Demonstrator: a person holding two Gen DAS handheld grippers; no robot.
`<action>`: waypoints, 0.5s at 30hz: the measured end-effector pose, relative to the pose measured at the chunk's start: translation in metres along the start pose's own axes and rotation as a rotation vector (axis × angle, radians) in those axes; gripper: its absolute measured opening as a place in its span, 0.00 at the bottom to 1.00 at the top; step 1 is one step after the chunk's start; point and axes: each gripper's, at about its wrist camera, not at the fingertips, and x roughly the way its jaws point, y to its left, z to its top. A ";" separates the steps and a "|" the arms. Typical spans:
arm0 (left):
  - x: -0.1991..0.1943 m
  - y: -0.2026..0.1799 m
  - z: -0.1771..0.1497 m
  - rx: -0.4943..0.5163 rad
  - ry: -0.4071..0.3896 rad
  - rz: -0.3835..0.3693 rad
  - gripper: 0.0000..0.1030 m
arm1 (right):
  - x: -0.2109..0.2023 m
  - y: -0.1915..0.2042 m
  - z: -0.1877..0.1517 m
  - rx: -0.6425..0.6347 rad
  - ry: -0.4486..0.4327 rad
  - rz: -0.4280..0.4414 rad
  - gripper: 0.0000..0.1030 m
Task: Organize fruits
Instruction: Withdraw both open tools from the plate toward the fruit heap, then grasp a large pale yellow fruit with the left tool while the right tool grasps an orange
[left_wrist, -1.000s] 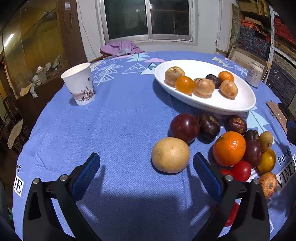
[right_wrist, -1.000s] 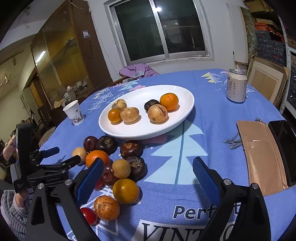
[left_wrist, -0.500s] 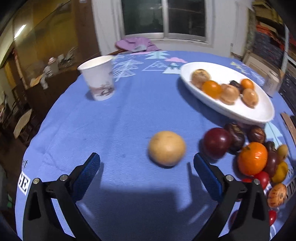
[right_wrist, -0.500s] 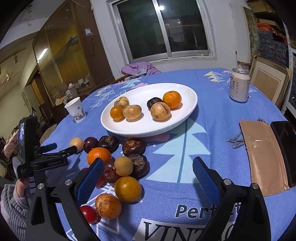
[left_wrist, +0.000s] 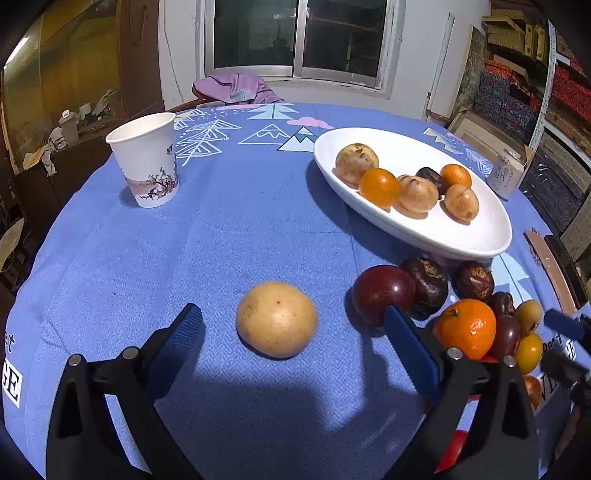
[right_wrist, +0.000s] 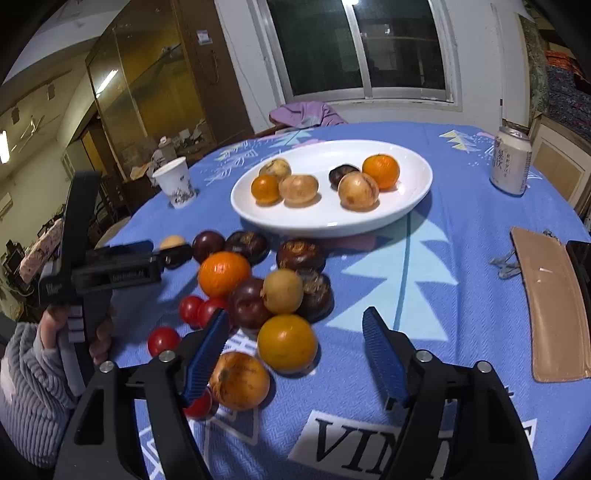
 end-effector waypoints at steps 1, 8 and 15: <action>0.000 0.000 0.001 -0.002 -0.004 -0.003 0.88 | 0.002 0.001 -0.002 -0.006 0.014 0.000 0.64; -0.001 -0.002 0.001 0.004 -0.004 -0.012 0.77 | 0.007 -0.007 -0.004 0.045 0.041 0.028 0.57; 0.012 -0.010 -0.009 0.063 0.097 -0.018 0.76 | 0.012 -0.021 -0.003 0.139 0.073 0.091 0.48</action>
